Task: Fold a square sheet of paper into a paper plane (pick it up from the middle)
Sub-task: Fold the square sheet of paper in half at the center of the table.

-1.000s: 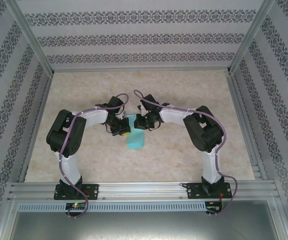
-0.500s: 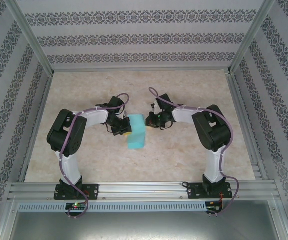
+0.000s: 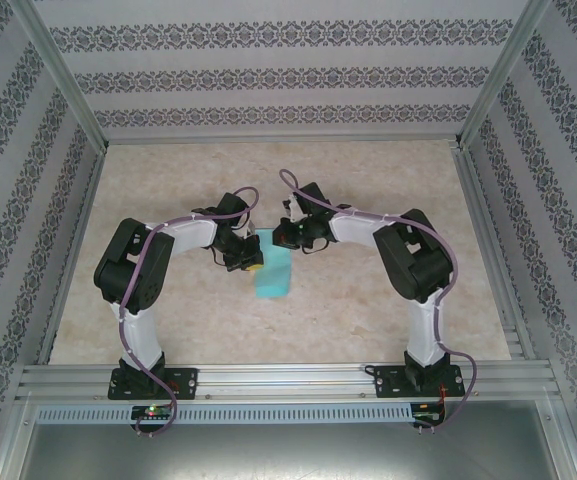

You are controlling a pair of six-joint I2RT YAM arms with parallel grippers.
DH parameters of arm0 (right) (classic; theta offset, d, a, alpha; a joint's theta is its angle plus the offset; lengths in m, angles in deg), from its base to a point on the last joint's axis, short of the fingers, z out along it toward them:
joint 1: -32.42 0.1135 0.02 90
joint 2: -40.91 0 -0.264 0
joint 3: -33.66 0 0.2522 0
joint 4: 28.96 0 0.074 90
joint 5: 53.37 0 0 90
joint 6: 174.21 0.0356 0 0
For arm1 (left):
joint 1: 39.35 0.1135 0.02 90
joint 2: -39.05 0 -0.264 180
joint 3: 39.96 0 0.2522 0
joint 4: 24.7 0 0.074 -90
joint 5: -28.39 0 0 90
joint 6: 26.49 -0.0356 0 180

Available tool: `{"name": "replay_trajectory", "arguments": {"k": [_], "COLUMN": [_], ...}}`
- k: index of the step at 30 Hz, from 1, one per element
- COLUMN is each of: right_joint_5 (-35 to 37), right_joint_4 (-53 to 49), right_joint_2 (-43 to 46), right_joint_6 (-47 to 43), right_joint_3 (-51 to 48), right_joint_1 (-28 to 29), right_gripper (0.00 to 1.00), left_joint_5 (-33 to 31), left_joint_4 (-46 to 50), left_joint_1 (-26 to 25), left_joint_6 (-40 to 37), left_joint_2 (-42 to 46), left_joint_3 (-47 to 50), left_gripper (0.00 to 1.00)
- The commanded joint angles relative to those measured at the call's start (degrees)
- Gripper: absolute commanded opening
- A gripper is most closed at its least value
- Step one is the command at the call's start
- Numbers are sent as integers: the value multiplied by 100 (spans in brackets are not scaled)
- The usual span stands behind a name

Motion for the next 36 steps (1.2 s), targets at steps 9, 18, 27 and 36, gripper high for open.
{"name": "replay_trajectory", "arguments": {"k": [9, 18, 27, 36], "right_joint_5": [177, 210, 85, 45], "right_joint_4": [138, 657, 274, 270], "right_joint_2": [-440, -96, 925, 794], "right_joint_6": [27, 450, 319, 520], "right_joint_3": [-111, -162, -1013, -1220], "right_joint_1": [-525, -1147, -513, 269], "right_gripper": [0, 0, 0, 0], "left_joint_5": [-1184, -1209, -1211, -1191], "left_joint_4": [992, 960, 885, 834], "left_joint_1": [-95, -90, -90, -90], "left_joint_6": [-222, -332, -408, -483], "left_joint_2": [-923, -881, -896, -931], "left_joint_3": [625, 674, 541, 462], "left_gripper": [0, 0, 0, 0]}}
